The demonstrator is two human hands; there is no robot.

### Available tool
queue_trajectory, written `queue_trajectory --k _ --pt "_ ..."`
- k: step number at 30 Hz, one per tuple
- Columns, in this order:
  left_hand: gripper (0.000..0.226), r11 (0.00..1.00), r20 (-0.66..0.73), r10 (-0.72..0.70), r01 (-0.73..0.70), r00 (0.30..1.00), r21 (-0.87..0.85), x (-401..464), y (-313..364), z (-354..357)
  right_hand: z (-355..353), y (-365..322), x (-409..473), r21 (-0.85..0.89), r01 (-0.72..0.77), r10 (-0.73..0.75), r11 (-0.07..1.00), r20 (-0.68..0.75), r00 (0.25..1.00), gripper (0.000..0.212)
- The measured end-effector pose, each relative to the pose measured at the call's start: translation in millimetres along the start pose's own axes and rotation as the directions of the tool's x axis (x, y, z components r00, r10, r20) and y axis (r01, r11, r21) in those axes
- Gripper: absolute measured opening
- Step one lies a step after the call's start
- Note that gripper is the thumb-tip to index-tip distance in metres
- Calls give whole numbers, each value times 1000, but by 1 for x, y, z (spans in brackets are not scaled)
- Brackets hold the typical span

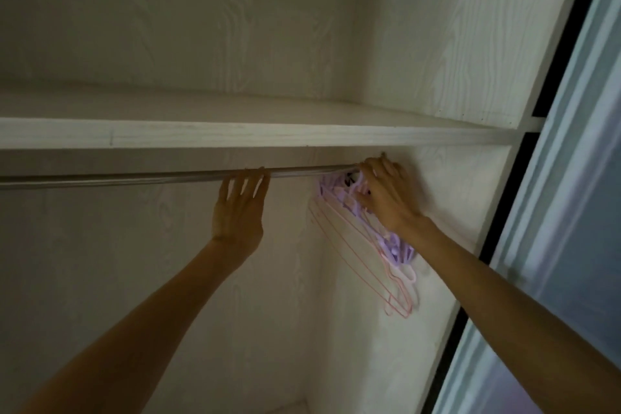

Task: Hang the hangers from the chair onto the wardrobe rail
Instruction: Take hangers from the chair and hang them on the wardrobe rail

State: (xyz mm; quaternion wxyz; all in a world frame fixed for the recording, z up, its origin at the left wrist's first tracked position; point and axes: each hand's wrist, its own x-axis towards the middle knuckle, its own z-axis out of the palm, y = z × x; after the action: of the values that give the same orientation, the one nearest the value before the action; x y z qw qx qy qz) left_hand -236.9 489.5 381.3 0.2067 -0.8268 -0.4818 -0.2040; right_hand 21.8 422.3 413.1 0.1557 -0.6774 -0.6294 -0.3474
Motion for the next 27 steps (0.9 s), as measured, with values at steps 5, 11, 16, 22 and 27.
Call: queue_trajectory --k 5,11,16,22,27 --pt "55 946 50 60 -41 997 -321 -47 28 -16 -38 -27 -69 82 69 -64 994 -62 996 17" --pt "28 811 303 208 10 930 -586 -125 75 -21 -83 -66 -190 183 -209 167 960 222 961 17" --pt "18 640 423 464 35 778 -768 -212 138 -21 -114 -72 -326 99 -500 354 860 588 727 21" --pt "20 551 469 688 21 554 -834 -300 229 -9 -160 -46 -475 -82 -712 490 697 780 390 20" --pt "20 579 522 737 -2 429 -815 -360 303 -1 -194 -5 -577 -208 -810 534 548 832 147 22"
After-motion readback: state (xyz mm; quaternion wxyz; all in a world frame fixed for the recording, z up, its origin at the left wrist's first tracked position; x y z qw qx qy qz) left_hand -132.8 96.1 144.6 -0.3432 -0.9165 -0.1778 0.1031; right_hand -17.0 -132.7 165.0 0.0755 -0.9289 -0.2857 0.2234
